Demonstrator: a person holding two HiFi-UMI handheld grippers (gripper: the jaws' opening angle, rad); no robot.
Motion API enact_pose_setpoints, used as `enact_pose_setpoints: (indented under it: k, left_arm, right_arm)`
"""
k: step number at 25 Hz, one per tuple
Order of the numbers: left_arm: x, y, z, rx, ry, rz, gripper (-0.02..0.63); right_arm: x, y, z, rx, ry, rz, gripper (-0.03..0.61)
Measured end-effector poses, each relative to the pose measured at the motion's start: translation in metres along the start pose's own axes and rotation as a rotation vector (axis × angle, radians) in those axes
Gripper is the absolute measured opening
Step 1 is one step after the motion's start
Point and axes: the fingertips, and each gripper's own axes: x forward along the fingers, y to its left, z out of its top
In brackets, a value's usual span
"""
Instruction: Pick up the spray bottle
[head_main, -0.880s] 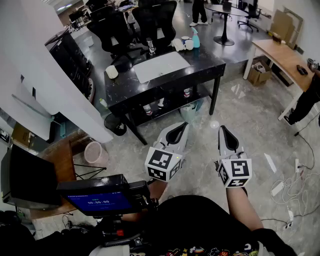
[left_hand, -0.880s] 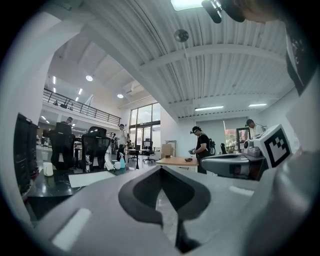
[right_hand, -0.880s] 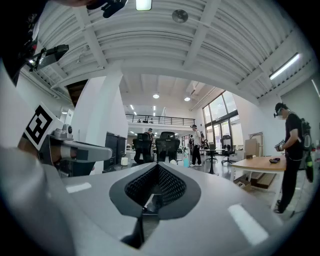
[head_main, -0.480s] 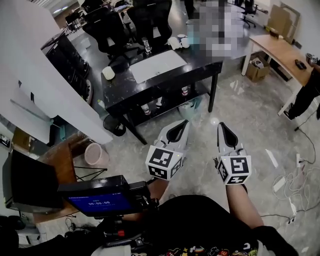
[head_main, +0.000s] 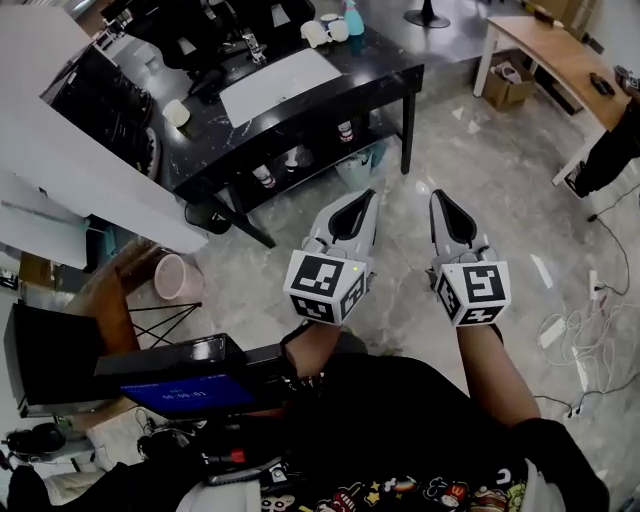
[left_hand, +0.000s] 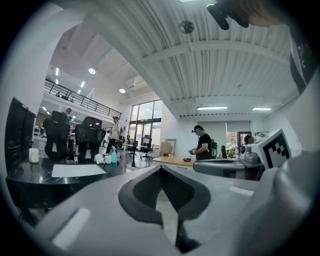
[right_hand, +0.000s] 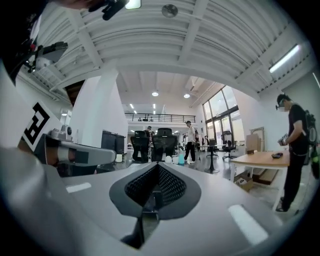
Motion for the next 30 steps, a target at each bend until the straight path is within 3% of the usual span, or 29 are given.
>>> enact_pose_setpoints:
  k: [5,11,19,24,30]
  left_arm:
    - [0.057,0.039,-0.013,-0.001,0.011,0.028,0.0]
    - [0.183,0.151,-0.035,-0.04,0.019,0.0,0.0]
    - [0.373,0.328,0.024,-0.024,0.024,-0.076,0.0]
    - [0.435,0.389,0.036,-0.044,0.025,-0.057,0.0]
    - [0.486,0.436,0.03,-0.067,0.031,0.03,0.0]
  right_arm:
    - [0.061,-0.033,-0.021,0.018,0.014,0.04,0.023]
    - [0.213,-0.079,-0.056,0.018,0.047,0.037,0.023]
    - [0.467,-0.138,-0.015,-0.023,0.064,0.02,0.025]
    - [0.553,-0.164,-0.015,-0.036,0.096,0.033,0.026]
    - [0.625,-0.2,-0.025,-0.039,0.108,0.079,0.028]
